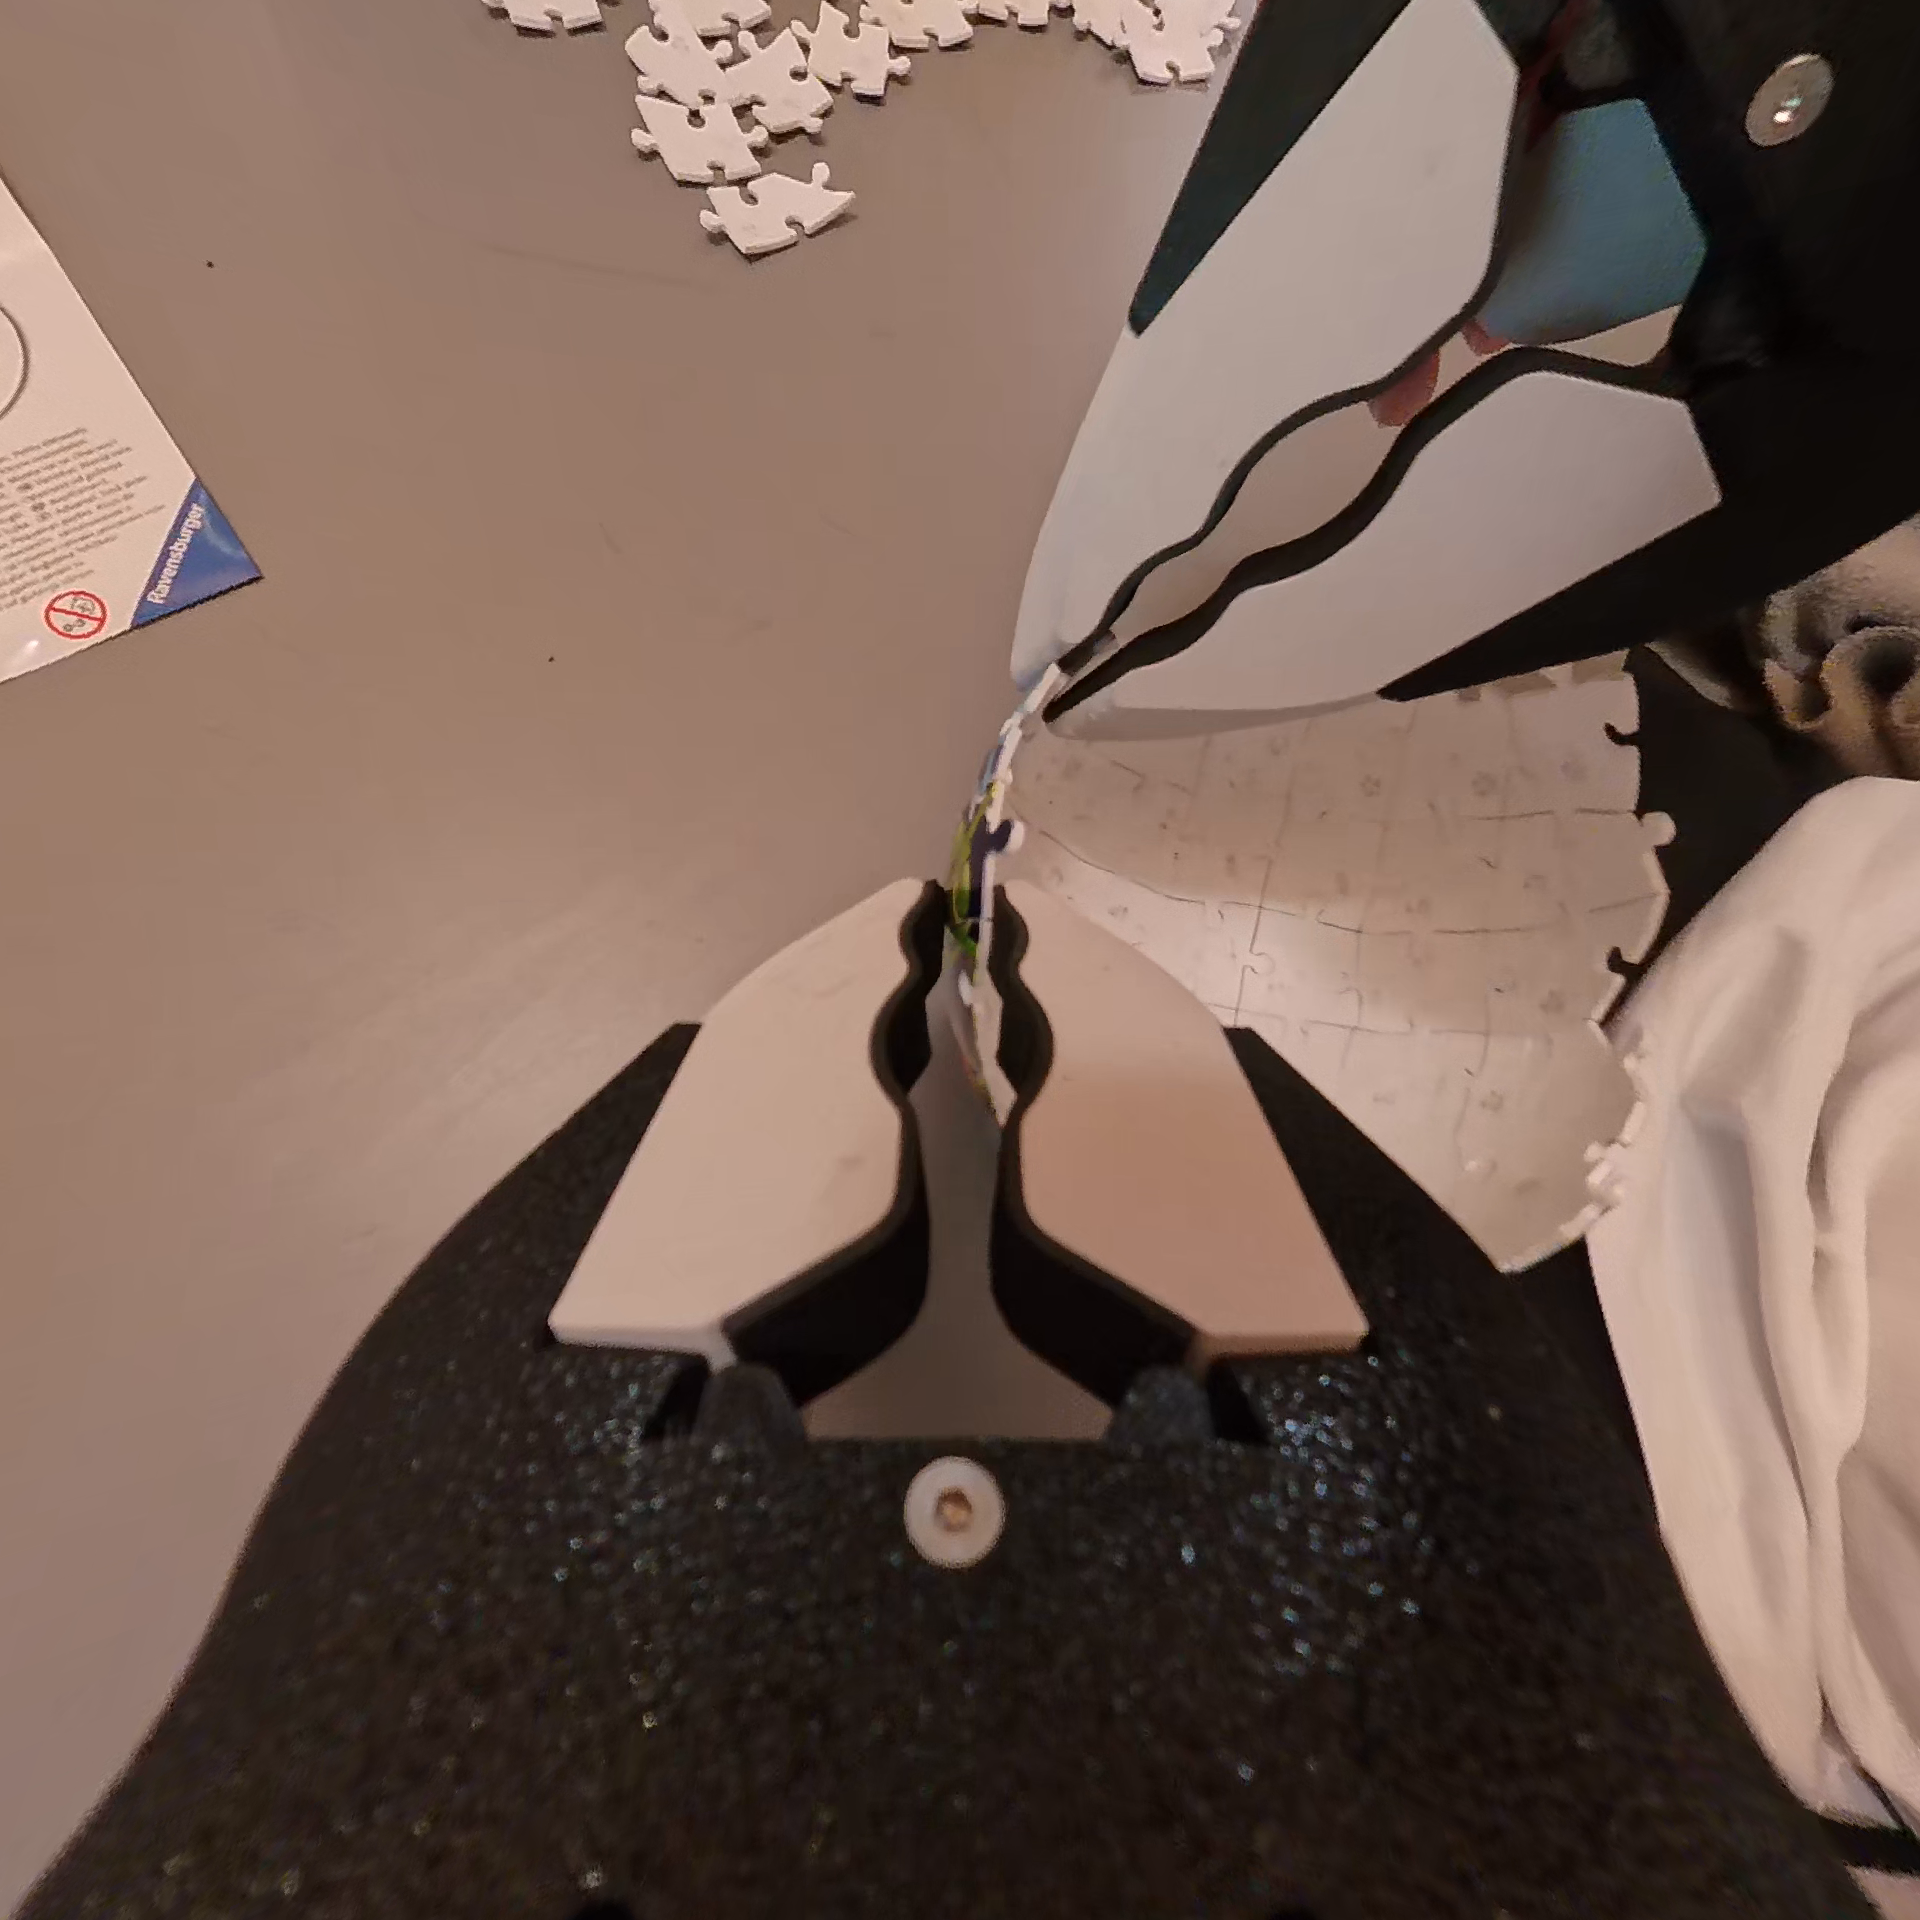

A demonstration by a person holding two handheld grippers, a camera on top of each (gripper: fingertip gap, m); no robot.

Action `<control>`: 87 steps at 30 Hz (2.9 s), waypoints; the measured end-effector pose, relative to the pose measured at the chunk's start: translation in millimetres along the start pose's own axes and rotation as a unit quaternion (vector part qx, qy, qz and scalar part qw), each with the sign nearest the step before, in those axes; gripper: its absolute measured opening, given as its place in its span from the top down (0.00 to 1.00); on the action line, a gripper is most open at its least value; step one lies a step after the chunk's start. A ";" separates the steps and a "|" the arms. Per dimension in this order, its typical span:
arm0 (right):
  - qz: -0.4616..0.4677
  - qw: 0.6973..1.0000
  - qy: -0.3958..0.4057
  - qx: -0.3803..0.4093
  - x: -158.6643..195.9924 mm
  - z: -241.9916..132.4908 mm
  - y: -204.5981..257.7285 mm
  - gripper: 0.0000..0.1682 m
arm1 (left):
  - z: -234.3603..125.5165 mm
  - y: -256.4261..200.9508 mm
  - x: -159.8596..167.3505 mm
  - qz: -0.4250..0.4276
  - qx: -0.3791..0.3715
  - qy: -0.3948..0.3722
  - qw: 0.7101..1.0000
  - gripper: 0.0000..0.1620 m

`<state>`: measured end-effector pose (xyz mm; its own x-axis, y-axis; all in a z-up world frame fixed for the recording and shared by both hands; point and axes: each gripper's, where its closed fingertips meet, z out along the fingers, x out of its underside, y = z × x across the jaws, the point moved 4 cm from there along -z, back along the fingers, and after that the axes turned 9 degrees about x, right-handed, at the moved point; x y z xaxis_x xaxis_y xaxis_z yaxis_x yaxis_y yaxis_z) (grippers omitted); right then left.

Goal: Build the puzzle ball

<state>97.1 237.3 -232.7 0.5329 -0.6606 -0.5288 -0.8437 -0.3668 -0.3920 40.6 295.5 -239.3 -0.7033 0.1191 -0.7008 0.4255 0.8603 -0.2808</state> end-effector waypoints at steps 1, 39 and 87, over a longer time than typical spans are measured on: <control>0.002 1.000 -0.001 0.004 -0.2 -0.2 -0.8 0.98 | 0.0 0.1 -0.5 -0.001 -0.001 -0.002 1.000 0.95; -0.076 0.997 -0.008 0.027 6.4 7.2 -15.7 0.85 | 1.1 1.3 -4.2 0.017 -0.009 -0.015 1.000 0.95; -0.100 0.992 -0.067 0.032 4.5 1.6 -16.4 0.91 | 4.4 3.8 -4.8 0.015 -0.007 -0.021 1.000 0.96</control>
<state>113.5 241.4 -229.9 0.6972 -0.4840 -0.5289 -0.7162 -0.4364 -0.5447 48.1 296.0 -239.9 -0.6658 0.1237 -0.7358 0.4371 0.8639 -0.2503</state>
